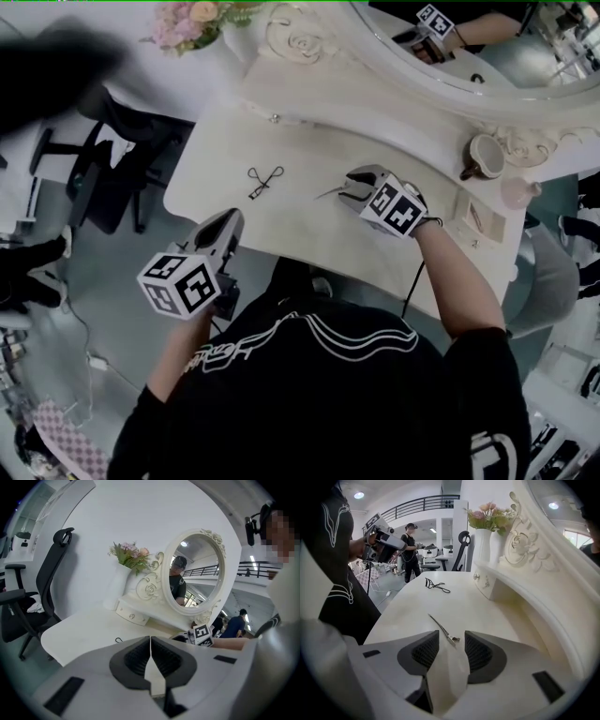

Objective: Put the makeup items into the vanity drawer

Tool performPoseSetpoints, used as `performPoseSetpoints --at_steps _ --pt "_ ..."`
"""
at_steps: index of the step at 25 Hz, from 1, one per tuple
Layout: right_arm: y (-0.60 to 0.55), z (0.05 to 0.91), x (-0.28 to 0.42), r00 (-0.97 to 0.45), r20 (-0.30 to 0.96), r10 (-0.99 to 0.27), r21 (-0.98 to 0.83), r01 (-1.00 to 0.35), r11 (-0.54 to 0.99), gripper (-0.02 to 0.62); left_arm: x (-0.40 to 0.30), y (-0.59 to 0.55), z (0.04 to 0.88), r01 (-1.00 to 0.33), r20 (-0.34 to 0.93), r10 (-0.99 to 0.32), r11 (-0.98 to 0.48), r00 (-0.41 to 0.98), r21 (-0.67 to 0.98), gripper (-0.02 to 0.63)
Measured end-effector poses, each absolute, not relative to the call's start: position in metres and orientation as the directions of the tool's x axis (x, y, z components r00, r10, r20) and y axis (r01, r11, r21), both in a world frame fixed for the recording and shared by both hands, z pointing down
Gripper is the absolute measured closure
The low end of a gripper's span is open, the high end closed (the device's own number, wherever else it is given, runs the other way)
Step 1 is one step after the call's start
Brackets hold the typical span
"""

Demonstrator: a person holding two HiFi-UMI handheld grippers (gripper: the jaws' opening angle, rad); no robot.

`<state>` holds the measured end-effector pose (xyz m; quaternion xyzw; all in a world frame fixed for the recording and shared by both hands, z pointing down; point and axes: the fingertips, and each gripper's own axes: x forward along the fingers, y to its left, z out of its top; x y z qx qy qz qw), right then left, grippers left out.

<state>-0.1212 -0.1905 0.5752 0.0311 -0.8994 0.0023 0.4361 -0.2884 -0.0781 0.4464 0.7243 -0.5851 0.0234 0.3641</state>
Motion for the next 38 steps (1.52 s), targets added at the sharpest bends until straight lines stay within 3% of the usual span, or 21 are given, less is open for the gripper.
performPoseSetpoints --at_steps 7,14,22,38 --pt "-0.192 0.579 -0.124 -0.606 0.796 -0.011 -0.007 -0.028 1.0 0.426 -0.302 -0.08 0.448 -0.864 0.459 -0.834 -0.04 0.305 0.502 0.578" --pt "-0.185 0.58 -0.126 -0.598 0.801 0.033 -0.031 0.015 0.999 0.489 -0.304 -0.083 0.449 -0.863 0.46 -0.832 -0.044 0.311 0.503 0.578" --pt "-0.176 0.58 -0.122 -0.59 0.807 0.04 -0.026 0.033 0.999 0.503 -0.295 -0.081 0.449 -0.863 0.46 -0.828 -0.054 0.32 0.503 0.578" --pt "-0.173 0.536 -0.081 -0.647 0.755 -0.106 0.067 -0.086 0.994 0.512 -0.255 -0.073 0.437 -0.856 0.425 -0.826 -0.127 0.371 0.502 0.578"
